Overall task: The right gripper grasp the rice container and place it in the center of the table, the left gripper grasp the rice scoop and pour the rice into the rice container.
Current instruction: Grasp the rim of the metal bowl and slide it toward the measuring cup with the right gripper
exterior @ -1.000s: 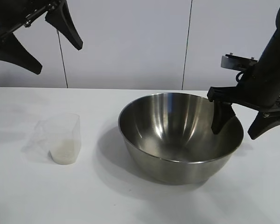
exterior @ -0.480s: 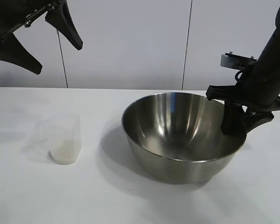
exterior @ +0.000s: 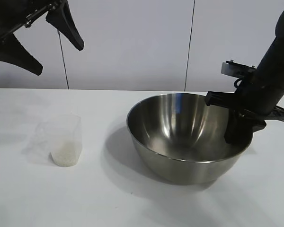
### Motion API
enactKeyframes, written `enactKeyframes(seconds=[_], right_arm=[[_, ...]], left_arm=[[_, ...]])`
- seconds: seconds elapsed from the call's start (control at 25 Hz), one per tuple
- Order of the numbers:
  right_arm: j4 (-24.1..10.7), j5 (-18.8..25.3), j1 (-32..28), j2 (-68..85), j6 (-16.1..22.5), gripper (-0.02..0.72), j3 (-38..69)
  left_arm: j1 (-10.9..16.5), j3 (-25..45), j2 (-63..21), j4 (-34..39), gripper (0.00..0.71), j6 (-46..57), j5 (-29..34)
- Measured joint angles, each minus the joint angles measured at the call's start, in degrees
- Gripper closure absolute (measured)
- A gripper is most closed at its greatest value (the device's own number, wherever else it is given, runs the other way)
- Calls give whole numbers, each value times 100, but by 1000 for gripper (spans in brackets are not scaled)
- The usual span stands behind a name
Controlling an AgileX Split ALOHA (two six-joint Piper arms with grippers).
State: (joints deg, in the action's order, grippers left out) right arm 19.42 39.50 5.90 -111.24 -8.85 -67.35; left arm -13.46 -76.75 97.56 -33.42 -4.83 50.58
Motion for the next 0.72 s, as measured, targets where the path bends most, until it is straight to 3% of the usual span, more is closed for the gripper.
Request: enactKeyframes(seconds=[0.4,0.72], right_arm=[[704,474,-51,181,-522,694,-301],[678,978,22,374,-582,694,-769]], left_arm=[[0,0,0,0,77,0,0],[0,0,0,0,77,0,0]])
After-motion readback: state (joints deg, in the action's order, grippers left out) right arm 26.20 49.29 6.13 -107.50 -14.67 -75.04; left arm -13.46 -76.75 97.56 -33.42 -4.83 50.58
